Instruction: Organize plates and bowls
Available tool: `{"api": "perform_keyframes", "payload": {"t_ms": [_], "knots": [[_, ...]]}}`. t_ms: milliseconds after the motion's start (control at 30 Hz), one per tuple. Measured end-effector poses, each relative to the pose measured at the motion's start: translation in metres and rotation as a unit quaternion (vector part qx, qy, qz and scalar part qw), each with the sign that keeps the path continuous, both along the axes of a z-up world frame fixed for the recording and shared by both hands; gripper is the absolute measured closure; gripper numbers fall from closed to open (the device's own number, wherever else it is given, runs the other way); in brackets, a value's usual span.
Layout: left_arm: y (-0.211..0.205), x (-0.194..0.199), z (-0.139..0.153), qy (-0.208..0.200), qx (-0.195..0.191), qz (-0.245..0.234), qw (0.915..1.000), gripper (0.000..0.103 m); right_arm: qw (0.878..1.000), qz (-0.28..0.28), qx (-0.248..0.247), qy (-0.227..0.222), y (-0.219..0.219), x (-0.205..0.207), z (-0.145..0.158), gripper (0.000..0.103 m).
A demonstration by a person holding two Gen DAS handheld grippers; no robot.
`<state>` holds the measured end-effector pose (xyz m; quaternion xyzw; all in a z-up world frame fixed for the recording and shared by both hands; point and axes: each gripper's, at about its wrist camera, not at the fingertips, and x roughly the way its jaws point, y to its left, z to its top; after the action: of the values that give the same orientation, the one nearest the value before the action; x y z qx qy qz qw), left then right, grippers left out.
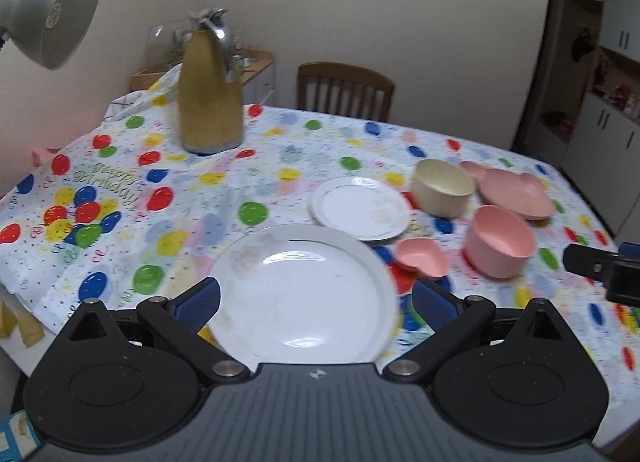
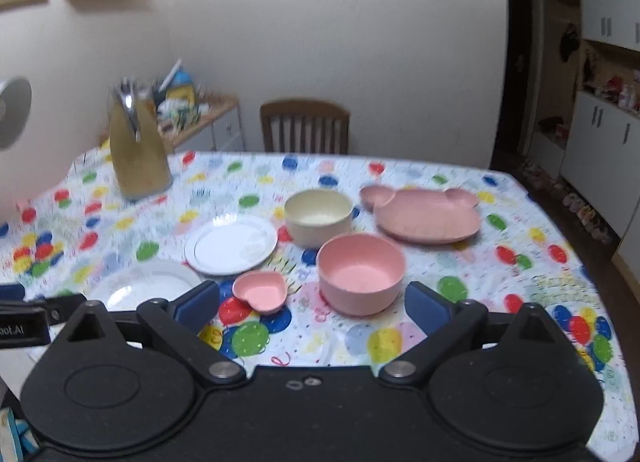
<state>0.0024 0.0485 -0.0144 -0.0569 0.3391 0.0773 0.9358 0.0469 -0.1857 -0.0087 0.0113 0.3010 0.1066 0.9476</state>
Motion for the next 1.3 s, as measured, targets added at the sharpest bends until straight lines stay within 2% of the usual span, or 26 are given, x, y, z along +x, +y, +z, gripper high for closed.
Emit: {"api": "perform_keyframes", "payload": {"t_ms": [100,200,367,533,600,667,767,900,1033,1133,1200,1300], "knots": [[0.019,0.011,-0.014,0.012,0.000,0.012,0.9999,0.000,0.999,0.025,-0.017,0.014,0.014,0.015,-0.011,0.006],[0.033,0.020,-0.024,0.021,-0.004,0.017,0.9996,0.000,0.998,0.055,-0.032,0.024,0.028,0.028,-0.021,0.012],[0.054,0.031,-0.037,0.031,-0.007,0.035,0.9989,0.001,0.993,0.094,-0.025,0.060,0.049,0.051,-0.037,0.017],[0.084,0.049,-0.053,0.044,-0.007,0.075,0.9962,0.005,0.987,0.121,-0.024,0.103,0.072,0.073,-0.057,0.027],[0.093,0.054,-0.058,0.050,-0.006,0.081,0.9954,0.006,0.984,0.128,-0.024,0.119,0.079,0.080,-0.064,0.031],[0.098,0.059,-0.063,0.053,-0.008,0.078,0.9956,0.008,0.982,0.133,-0.021,0.134,0.085,0.087,-0.070,0.038],[0.102,0.067,-0.072,0.068,-0.015,0.075,0.9948,0.017,0.978,0.136,-0.016,0.158,0.092,0.100,-0.080,0.050],[0.106,0.074,-0.084,0.086,-0.033,0.073,0.9930,0.027,0.974,0.142,-0.001,0.177,0.100,0.111,-0.090,0.053],[0.105,0.080,-0.091,0.100,-0.034,0.063,0.9924,0.039,0.969,0.155,0.010,0.194,0.111,0.117,-0.098,0.067],[0.109,0.082,-0.095,0.106,-0.050,0.065,0.9910,0.044,0.966,0.155,0.018,0.204,0.117,0.121,-0.103,0.071],[0.112,0.084,-0.097,0.111,-0.059,0.063,0.9901,0.056,0.965,0.158,0.019,0.209,0.119,0.123,-0.105,0.074],[0.114,0.085,-0.098,0.114,-0.072,0.060,0.9890,0.062,0.963,0.159,0.022,0.215,0.122,0.125,-0.108,0.079]]}}
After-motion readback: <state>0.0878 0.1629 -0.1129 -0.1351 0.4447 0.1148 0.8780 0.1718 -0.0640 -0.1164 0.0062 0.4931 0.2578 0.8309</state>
